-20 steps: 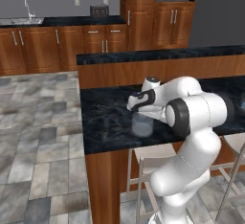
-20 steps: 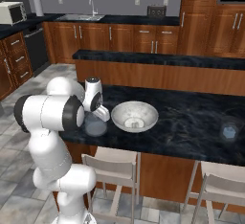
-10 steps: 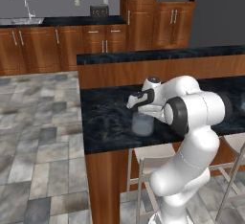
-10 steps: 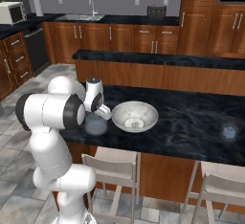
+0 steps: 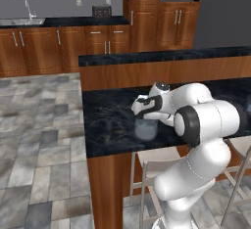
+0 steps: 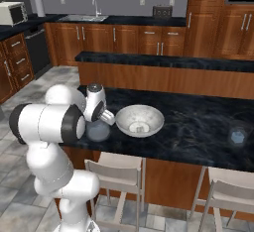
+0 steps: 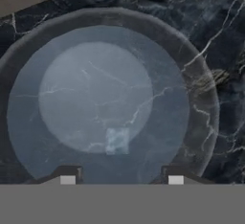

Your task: There are four ice cubes in the ice bowl. Place two ice cubes in each glass of water.

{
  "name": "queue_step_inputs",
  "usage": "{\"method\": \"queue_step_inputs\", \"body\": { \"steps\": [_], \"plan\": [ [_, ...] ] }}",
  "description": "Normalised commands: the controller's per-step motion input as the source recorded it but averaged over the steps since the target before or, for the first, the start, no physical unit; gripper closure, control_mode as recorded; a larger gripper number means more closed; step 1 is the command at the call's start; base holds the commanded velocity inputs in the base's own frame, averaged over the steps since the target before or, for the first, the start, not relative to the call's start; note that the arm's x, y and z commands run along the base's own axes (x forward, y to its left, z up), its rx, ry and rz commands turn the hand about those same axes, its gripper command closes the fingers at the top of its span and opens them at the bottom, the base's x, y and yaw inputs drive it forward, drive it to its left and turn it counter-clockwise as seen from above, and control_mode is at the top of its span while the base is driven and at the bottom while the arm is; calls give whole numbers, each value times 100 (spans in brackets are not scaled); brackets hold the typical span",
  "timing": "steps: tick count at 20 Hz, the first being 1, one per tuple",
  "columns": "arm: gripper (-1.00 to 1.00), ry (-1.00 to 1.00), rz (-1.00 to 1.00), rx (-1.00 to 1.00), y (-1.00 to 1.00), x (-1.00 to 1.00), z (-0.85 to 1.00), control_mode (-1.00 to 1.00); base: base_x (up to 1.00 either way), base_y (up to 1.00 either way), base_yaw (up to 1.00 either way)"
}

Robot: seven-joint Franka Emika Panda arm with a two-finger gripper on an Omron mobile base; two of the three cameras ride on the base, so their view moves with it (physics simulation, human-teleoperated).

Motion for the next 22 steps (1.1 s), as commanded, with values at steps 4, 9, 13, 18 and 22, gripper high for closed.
{"method": "queue_step_inputs", "body": {
  "steps": [4,9,13,18,22],
  "plan": [
    [-100,-21,7,0,0,-63,59,-100,0,0,0],
    [-100,-15,11,0,-1,-34,77,-100,0,0,0],
    [100,6,8,-5,13,22,-5,-100,0,0,0],
    [100,13,7,-10,14,66,-62,-100,0,0,0],
    [100,4,7,-5,1,51,-50,-100,0,0,0]
  ]
}}
